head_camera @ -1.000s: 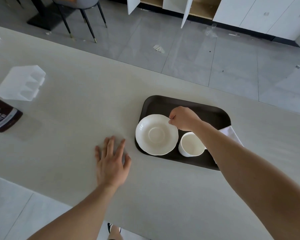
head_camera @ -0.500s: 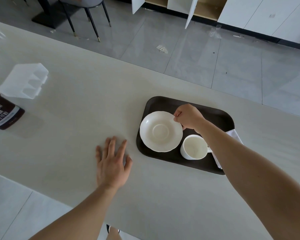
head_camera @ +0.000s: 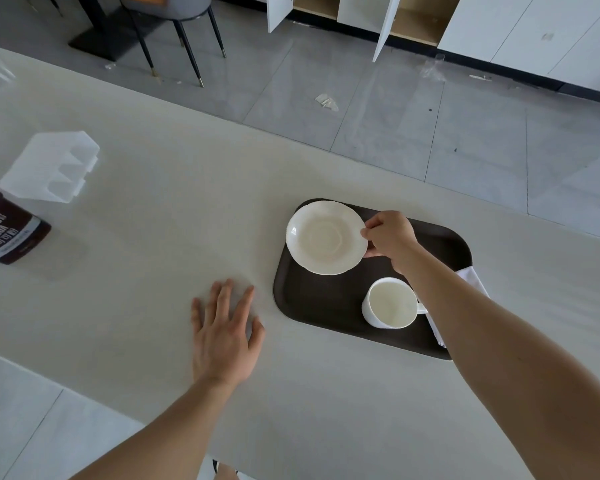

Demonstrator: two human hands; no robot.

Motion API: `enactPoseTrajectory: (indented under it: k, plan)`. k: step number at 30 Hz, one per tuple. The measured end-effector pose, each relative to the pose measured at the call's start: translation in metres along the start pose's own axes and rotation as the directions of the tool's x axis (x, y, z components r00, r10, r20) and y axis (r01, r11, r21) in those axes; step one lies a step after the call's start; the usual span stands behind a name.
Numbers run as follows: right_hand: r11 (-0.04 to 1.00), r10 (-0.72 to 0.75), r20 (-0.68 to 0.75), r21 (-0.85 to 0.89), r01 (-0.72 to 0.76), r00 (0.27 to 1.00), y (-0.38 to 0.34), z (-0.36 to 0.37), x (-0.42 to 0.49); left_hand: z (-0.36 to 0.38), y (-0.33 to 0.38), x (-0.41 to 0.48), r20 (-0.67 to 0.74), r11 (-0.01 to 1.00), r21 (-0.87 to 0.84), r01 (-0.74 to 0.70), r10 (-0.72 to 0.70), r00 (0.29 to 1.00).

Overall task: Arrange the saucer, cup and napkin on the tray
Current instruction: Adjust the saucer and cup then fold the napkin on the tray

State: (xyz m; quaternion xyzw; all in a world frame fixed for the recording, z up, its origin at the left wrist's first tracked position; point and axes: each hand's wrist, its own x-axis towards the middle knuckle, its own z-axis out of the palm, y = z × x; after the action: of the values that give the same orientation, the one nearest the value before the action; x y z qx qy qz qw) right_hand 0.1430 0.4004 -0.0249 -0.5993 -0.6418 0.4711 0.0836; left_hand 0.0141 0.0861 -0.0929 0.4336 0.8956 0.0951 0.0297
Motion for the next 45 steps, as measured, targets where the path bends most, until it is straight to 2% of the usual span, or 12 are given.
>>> enactPoseTrajectory:
  k: [8,18,45]
  plan:
    - [0.978,0.085,0.031,0.186,-0.089,0.996,0.0058,-0.0012,-0.0017,-0.0013,0.0006,0.0003,0.009,1.0,0.0,-0.002,0.002,1.0]
    - [0.95,0.148,0.05,0.271,-0.156,0.988,0.0103,0.001,-0.0025,-0.0057,0.002,0.0001,0.022,1.0,-0.002,0.004,-0.004,1.0]
    - [0.919,0.166,0.152,0.336,-0.208,0.974,0.0083,-0.0011,-0.0046,-0.0015,0.0001,-0.0006,0.011,1.0,-0.011,0.006,-0.006,1.0]
